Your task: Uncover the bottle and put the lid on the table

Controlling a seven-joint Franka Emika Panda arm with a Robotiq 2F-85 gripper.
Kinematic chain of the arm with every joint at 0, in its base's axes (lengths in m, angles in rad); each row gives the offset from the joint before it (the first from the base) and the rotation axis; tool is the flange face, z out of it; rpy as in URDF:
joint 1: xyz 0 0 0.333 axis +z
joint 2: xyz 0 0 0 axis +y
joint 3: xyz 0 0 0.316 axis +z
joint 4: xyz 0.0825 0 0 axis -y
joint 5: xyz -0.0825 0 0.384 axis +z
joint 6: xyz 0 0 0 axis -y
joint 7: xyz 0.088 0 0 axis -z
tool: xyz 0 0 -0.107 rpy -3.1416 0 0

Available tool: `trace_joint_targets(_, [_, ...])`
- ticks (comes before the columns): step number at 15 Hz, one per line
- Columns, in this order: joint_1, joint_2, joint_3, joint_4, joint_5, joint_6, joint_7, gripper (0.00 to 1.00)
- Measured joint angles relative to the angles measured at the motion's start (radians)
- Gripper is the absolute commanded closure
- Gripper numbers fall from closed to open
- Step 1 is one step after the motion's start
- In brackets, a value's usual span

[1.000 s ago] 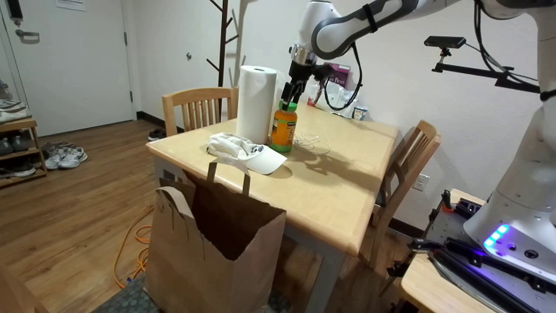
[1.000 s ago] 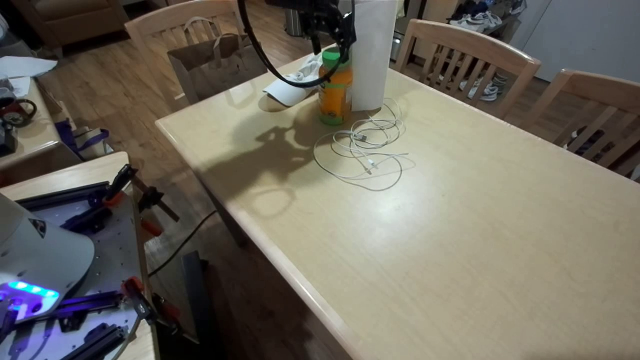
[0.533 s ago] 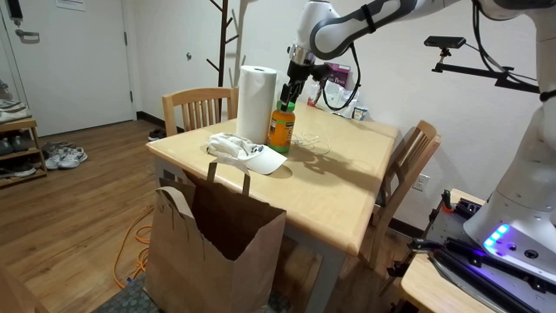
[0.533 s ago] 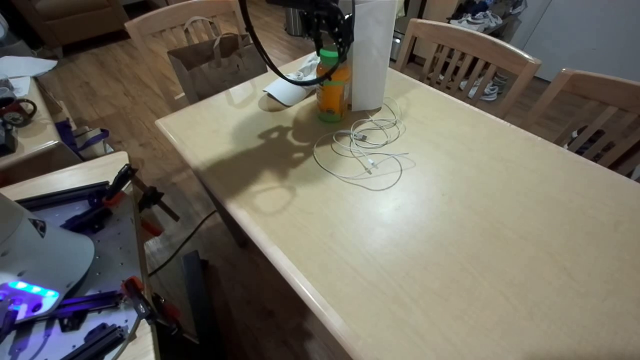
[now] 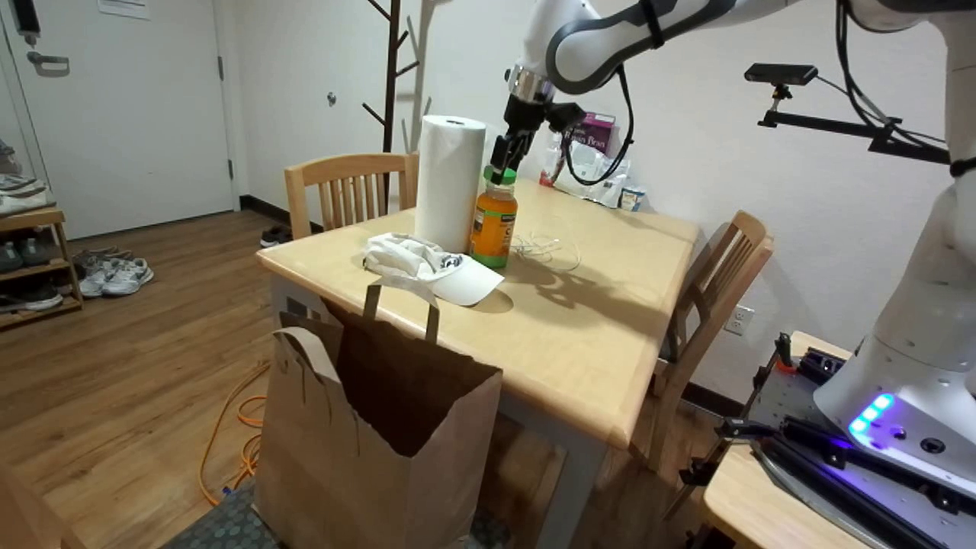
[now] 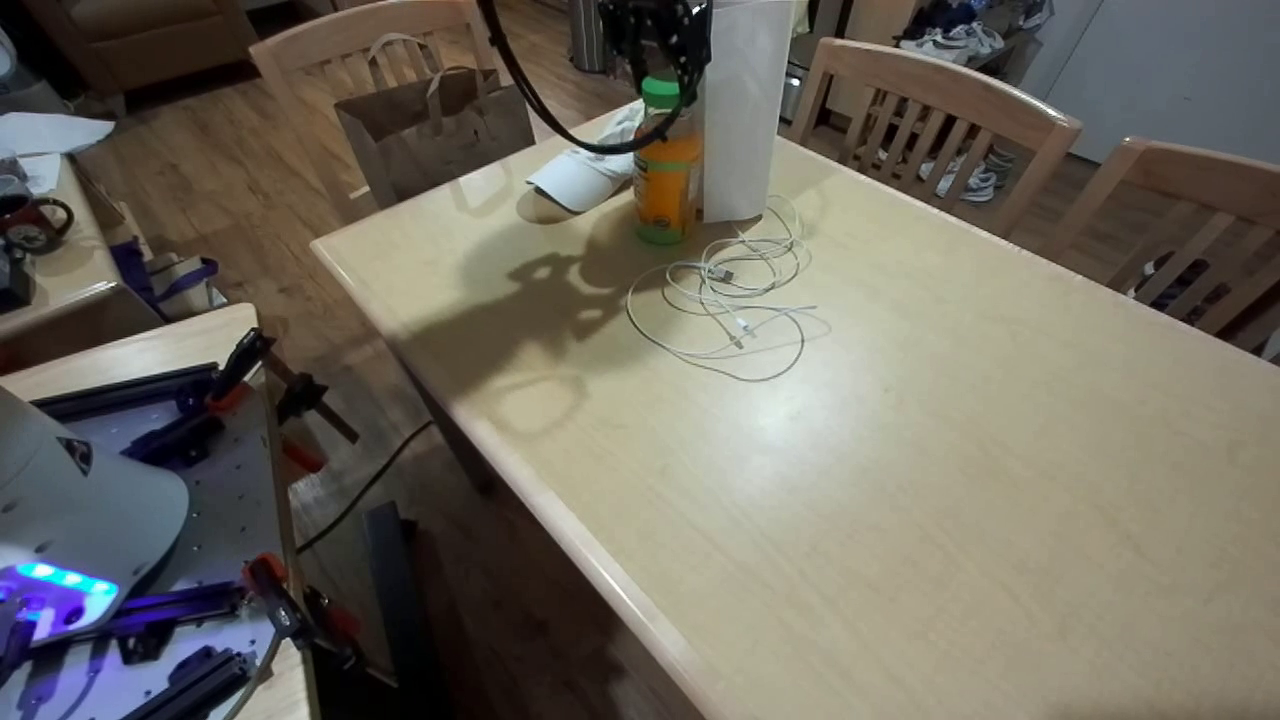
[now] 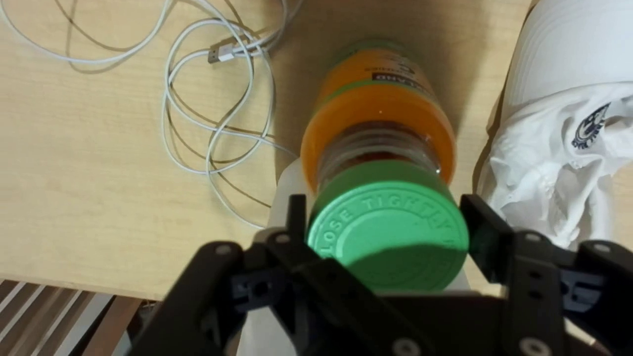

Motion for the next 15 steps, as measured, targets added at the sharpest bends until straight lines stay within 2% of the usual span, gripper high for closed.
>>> trace_joint_targets(7, [0.01,-0.121,-0.008,-0.024,-0.047,-0.092,0.0,0.49])
trace_joint_targets(10, [0.003,-0.21,-0.015,-0.114,-0.047,-0.127,0.0,0.49])
trace_joint_targets(15, [-0.007,-0.367,-0.01,-0.338,-0.043,-0.127,0.0,0.49])
